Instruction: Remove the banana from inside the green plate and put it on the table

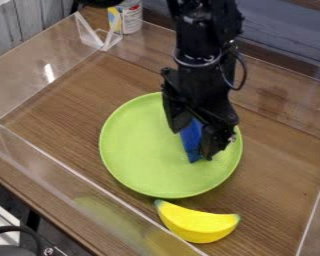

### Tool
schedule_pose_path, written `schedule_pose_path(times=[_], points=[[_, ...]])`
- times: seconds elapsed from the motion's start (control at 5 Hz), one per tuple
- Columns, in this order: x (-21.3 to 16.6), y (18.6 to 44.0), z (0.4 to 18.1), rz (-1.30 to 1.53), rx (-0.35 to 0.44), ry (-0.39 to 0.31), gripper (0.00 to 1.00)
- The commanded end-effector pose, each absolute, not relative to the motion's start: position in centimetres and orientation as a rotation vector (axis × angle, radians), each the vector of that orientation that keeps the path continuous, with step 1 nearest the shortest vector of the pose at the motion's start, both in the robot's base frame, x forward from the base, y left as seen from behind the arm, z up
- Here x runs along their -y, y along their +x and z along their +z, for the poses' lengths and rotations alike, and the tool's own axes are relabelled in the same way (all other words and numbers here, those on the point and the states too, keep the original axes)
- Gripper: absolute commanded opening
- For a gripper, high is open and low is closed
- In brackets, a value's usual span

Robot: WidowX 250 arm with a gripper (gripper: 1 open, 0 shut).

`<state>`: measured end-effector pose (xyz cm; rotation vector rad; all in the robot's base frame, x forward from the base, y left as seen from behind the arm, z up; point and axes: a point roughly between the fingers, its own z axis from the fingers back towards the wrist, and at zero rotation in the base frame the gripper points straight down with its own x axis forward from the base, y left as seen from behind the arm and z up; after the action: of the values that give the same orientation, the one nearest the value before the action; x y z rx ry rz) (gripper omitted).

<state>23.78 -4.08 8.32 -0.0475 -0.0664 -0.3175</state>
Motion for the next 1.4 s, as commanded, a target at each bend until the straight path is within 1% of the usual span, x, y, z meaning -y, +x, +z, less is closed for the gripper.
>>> schedule_pose_path(times=[0.0, 0.2, 0.4, 0.6, 0.8, 1.0, 1.2], points=[[4.2, 24.2, 8.3, -0.324, 0.087, -0.043, 1.0], [4.2, 24.3, 8.0, -0.321, 0.085, -0.045, 0.0], [4.0, 24.3, 8.5, -0.32, 0.094, -0.053, 0.0], [3.9, 24.4, 9.1, -0.319, 0.103, -0.066, 1.0], [3.9, 24.5, 9.4, -0.319, 0.113, -0.078, 0.0], [3.7, 24.6, 10.3, -0.32, 0.127, -0.091, 1.0], [4.0, 24.8, 9.8, -0.331, 0.133, -0.093, 0.0]])
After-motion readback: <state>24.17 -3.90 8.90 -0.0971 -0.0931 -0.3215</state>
